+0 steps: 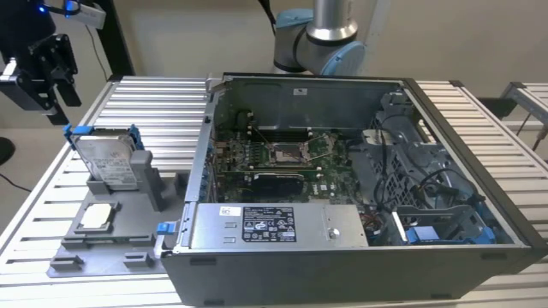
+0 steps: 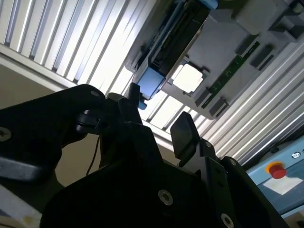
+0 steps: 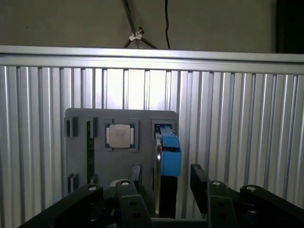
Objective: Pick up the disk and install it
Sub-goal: 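Pick up the disk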
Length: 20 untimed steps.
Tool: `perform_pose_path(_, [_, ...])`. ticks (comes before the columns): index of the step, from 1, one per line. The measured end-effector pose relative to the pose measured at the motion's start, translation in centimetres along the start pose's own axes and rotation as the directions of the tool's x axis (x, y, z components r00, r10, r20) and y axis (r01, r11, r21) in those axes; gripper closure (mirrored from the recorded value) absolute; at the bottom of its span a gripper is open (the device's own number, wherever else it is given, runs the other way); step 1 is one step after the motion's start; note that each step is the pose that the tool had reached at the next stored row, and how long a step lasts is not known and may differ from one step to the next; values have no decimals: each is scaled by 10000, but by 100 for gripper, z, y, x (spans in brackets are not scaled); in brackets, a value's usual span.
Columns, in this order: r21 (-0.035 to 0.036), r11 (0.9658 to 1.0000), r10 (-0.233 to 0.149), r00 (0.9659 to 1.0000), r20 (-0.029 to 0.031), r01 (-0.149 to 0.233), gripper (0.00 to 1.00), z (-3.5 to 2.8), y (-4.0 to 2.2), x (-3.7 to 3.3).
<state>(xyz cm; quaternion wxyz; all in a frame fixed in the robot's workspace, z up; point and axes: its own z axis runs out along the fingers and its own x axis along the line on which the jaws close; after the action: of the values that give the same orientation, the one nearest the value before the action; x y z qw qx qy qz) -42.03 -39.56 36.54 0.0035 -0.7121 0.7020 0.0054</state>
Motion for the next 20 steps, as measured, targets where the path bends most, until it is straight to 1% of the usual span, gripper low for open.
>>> perform_pose_path(2, [-1, 10000, 2, 10000, 8, -2, 0, 35, -2, 1])
perform_pose_path(4, [1, 10000, 3, 10000, 34, -3, 0, 72, -2, 2])
perform_pose_path(8, [0, 10000, 12, 9999, 106, -12, 0, 145, -7, 3])
perform_pose_path(12, [1, 10000, 60, 9998, 169, -60, 0, 217, -29, 5])
perform_pose_path(17, [3, 9999, 121, 9997, 231, -121, 0, 309, -44, 7])
perform_pose_path(20, [4, 9999, 123, 9996, 251, -123, 0, 363, -45, 8])
